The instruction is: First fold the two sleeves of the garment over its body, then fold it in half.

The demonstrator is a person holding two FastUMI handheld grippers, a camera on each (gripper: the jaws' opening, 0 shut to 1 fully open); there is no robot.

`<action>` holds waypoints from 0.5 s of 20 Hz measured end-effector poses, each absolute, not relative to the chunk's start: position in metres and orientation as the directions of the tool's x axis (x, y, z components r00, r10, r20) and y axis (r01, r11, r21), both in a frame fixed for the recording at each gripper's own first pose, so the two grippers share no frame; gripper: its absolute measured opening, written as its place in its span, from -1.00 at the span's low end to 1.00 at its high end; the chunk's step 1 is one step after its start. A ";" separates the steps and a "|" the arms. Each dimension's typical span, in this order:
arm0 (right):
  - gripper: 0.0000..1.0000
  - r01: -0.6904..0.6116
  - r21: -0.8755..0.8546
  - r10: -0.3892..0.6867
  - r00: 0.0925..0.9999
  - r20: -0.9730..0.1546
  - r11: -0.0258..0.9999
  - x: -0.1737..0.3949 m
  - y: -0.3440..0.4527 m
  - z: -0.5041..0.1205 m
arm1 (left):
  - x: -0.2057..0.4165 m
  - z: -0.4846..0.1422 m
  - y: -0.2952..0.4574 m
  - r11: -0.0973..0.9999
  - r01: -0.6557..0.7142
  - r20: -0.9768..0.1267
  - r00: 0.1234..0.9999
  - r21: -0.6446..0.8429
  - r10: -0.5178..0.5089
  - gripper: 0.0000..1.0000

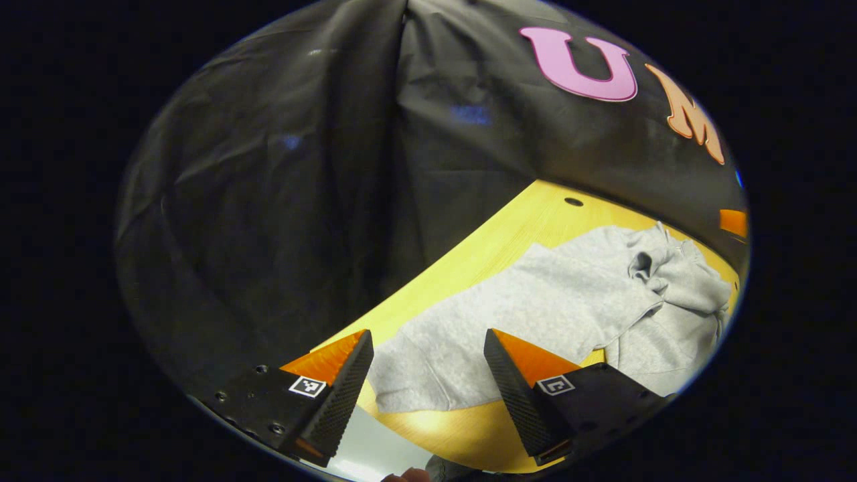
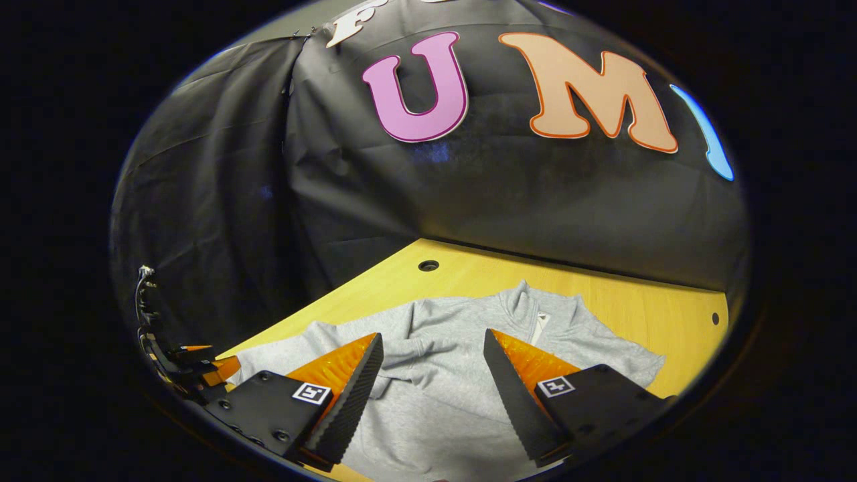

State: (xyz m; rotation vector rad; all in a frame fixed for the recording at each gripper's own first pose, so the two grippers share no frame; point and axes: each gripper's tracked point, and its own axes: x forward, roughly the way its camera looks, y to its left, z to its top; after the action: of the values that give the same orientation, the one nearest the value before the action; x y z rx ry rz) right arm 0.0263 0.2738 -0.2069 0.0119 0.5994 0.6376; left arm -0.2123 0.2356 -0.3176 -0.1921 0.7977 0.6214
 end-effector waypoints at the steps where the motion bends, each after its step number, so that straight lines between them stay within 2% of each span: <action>1: 0.92 -0.554 0.190 0.560 0.638 -0.529 0.811 0.025 0.272 -0.210 | -0.216 -0.324 0.234 0.801 -0.596 -0.734 0.515 0.063 0.442 0.96; 6: 0.92 -0.555 0.193 0.560 0.630 -0.539 0.810 0.020 0.269 -0.212 | -0.228 -0.351 0.219 0.789 -0.614 -0.801 0.456 0.032 0.388 0.95; 7: 0.92 -0.556 0.189 0.558 0.630 -0.540 0.810 0.019 0.268 -0.212 | -0.223 -0.350 0.222 0.796 -0.604 -0.787 0.475 0.034 0.394 0.99; 10: 0.92 -0.564 0.166 0.553 0.634 -0.541 0.809 0.017 0.264 -0.213 | -0.218 -0.351 0.223 0.803 -0.595 -0.783 0.479 0.044 0.398 0.91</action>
State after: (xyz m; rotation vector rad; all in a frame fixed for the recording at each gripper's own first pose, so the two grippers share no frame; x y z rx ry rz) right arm 0.0166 0.2636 -0.2128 -0.0198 0.6120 0.6387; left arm -0.2178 0.2231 -0.3510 -0.2473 0.8824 0.6129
